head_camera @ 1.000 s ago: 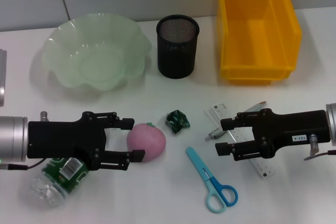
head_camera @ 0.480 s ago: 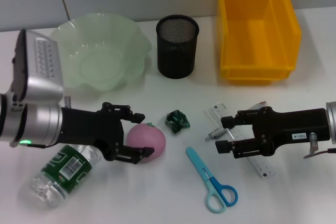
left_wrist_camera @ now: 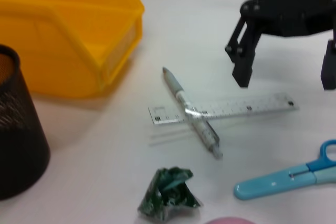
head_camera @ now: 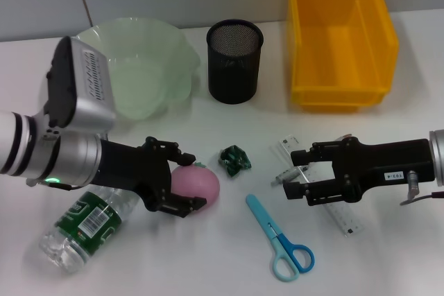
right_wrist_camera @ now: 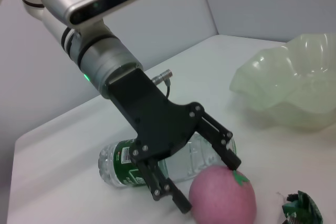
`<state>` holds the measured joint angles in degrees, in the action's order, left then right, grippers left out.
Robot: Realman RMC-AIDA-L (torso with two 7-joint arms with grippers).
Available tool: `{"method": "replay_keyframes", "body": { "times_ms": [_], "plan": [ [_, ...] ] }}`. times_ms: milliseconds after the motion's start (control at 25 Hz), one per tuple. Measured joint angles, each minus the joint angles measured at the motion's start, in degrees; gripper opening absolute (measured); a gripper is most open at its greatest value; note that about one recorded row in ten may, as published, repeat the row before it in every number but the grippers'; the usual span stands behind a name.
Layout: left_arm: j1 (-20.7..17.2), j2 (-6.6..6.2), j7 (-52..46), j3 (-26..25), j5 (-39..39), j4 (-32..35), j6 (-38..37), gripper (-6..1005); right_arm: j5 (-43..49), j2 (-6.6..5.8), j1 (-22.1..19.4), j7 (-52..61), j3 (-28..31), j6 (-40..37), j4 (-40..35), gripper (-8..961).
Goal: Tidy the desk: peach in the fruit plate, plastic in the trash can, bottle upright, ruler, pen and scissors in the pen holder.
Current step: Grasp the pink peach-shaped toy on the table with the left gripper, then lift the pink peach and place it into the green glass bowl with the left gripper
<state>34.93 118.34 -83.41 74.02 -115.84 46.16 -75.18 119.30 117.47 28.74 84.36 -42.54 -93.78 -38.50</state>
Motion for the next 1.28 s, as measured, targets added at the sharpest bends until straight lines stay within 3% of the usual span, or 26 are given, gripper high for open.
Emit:
{"method": "replay_keyframes", "body": {
  "times_ms": [40,240,840,880,960,1040,1120,1280],
  "plan": [
    [0.92,0.04,-1.67,2.28,-1.14,-0.61,1.54,799,-0.01,-0.09,0.11,0.0,0.0,0.0,0.0,748],
    [1.16,0.21,-3.01,3.86,-1.58,-0.65,3.7,758,0.26,-0.22,0.56,0.03,0.0,-0.02,0.2,746],
    [0.42,0.34,-2.95,3.44,-0.37,0.36,4.13,545,0.33,-0.43,0.57,0.17,0.0,-0.07,0.35,741],
    [0.35,0.16,-2.95,2.0,2.18,1.02,2.94,531,0.37,-0.47,0.55,0.17,0.0,-0.05,0.39,740],
    [0.33,0.12,-2.95,0.93,2.86,1.23,2.25,409,0.39,-0.48,0.54,0.19,0.01,-0.05,0.4,739],
    [0.31,0.09,-2.95,-0.41,3.59,1.44,1.41,391,0.41,-0.49,0.56,0.23,0.0,-0.03,0.41,739],
    [0.29,0.07,-2.95,-5.36,7.38,1.46,-0.92,372,0.41,-0.49,0.58,0.27,0.0,-0.02,0.37,738],
    [0.21,0.06,-2.94,-7.24,9.89,1.19,-1.38,344,0.41,-0.58,0.6,0.3,0.01,0.0,0.27,737]
  ]
}}
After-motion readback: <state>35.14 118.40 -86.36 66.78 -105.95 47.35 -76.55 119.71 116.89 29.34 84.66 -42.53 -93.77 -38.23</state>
